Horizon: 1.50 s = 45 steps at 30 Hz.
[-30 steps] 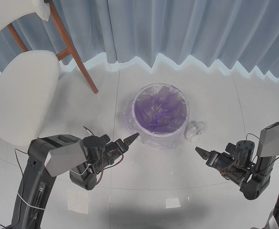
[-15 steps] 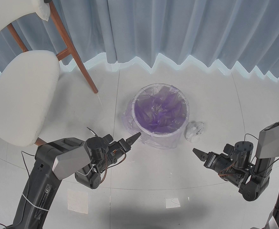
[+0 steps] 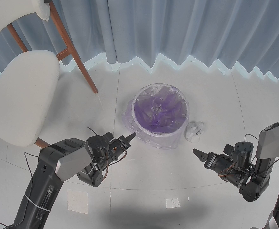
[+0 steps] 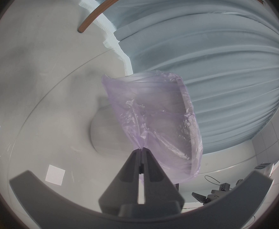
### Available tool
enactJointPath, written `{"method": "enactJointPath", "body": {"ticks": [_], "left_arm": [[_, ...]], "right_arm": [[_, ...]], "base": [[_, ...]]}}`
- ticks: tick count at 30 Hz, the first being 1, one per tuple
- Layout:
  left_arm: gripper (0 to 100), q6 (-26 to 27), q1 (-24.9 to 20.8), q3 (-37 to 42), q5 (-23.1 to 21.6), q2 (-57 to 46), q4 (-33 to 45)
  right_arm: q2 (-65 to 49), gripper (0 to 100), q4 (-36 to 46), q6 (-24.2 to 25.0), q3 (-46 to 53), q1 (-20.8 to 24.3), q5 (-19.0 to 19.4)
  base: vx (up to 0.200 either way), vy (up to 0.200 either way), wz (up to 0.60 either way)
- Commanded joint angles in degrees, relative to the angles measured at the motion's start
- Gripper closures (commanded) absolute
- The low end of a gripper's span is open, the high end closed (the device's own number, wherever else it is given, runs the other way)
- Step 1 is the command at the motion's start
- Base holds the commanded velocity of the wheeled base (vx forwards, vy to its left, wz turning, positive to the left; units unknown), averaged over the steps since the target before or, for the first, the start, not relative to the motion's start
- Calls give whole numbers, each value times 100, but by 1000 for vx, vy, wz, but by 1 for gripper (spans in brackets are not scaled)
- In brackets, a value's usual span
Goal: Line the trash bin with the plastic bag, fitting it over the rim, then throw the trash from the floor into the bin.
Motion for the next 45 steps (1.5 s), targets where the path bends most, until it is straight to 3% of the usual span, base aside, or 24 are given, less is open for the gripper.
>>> {"method": "enactJointPath", "body": {"ticks": [1,11,17,18,27,45], "left_arm": [[100,15,20,-18,1,183,-1],[100,-222,116,-238,1,385,34],[100,-398,134,-721,45,473,561],[100,-275,134,-958,116,482,1097],[100,-82,99,-1820,406,579,2266],[100,15,-77,-2039,1206,675,2943]], "right_arm": [[-6,0,-105,-2,0,6,1],[-50,0,-105,-2,62,24,1],[-50,0,-105,-2,106,41,-8],[-41,0,-105,-2,132,77,-8],[-24,0,-105,104,229,103,-78],[29,0,-105,104,203,121,-78]], "base": [[0,0,0],[0,0,0],[0,0,0],[0,0,0],[0,0,0],[0,0,0]]}}
